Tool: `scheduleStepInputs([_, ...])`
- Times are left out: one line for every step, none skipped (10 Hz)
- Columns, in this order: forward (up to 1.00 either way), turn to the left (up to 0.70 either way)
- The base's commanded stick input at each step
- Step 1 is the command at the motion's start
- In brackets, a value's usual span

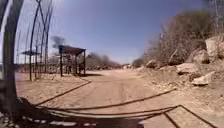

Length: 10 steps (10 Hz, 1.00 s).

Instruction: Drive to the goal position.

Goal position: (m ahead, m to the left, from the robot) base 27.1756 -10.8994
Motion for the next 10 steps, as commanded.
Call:
scheduleStepInputs([0.85,0.34])
scheduleStepInputs([0.85,0.0])
scheduleStepInputs([0.85,0.0])
scheduleStepInputs([0.85,0.0])
scheduleStepInputs([0.85,0.0])
scheduleStepInputs([0.85,0.0])
scheduleStepInputs([0.85,0.0])
scheduleStepInputs([0.85,0.0])
scheduleStepInputs([0.85,0.0])
scheduleStepInputs([0.85,0.0])
